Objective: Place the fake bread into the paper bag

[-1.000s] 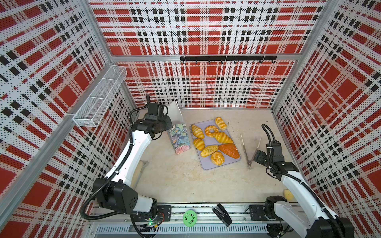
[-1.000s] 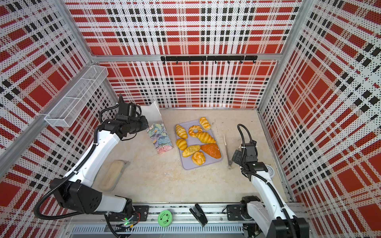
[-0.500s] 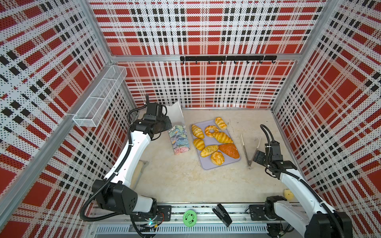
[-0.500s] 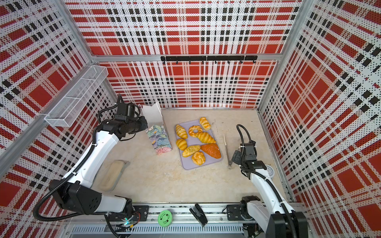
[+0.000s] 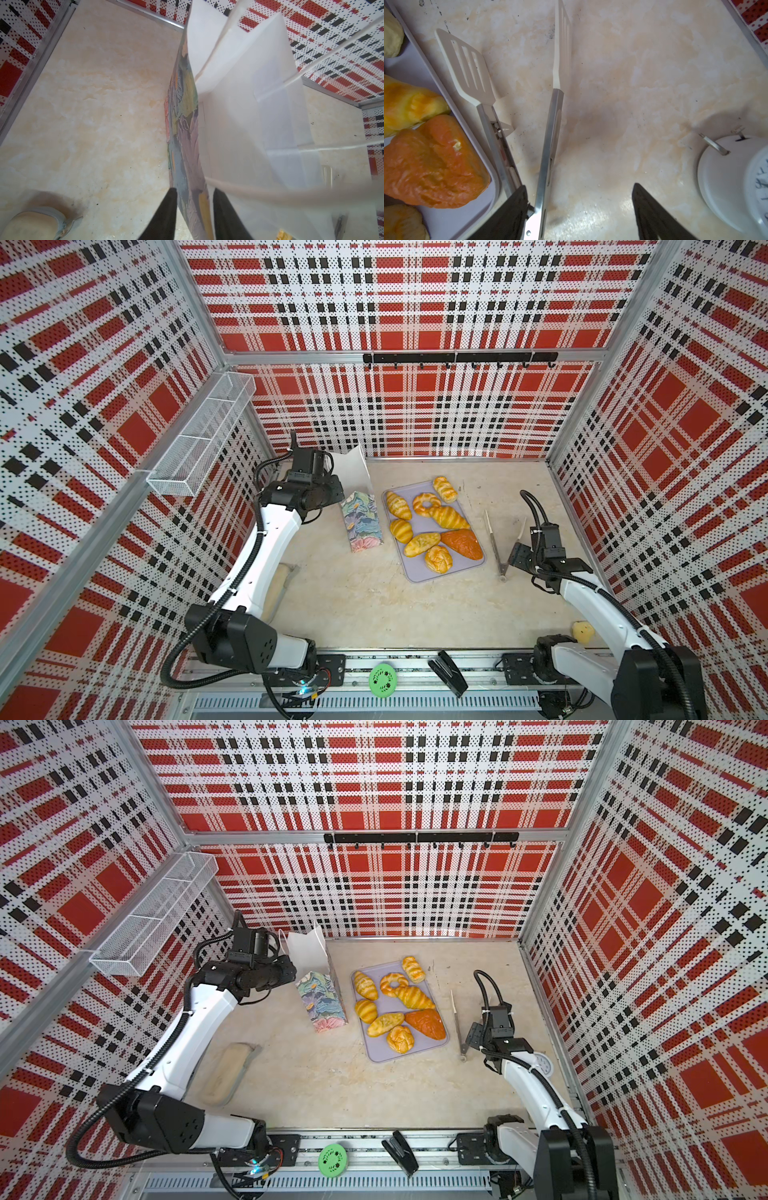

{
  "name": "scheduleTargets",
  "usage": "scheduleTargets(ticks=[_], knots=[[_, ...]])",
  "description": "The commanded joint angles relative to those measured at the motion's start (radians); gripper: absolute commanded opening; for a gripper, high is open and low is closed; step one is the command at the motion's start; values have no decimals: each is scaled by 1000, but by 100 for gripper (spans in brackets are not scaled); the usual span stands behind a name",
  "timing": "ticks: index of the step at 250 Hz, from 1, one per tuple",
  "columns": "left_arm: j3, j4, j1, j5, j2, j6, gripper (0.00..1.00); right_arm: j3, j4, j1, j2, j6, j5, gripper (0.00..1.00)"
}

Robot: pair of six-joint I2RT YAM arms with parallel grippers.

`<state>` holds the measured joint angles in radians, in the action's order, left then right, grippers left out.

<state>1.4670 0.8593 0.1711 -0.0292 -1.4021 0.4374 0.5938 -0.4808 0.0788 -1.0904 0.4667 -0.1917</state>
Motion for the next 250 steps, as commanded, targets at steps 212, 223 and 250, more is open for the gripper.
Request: scheduleTargets(ticks=[212, 223, 250], knots=[[-221, -250, 464, -560, 381, -150, 99, 173, 28, 29, -330, 59, -3, 44], [-230, -260, 478, -567, 386, -173, 99, 172, 32, 29, -336, 61, -3, 40], [-235, -267, 496, -573, 388, -181, 99, 166, 56, 29, -352, 64, 3, 36]])
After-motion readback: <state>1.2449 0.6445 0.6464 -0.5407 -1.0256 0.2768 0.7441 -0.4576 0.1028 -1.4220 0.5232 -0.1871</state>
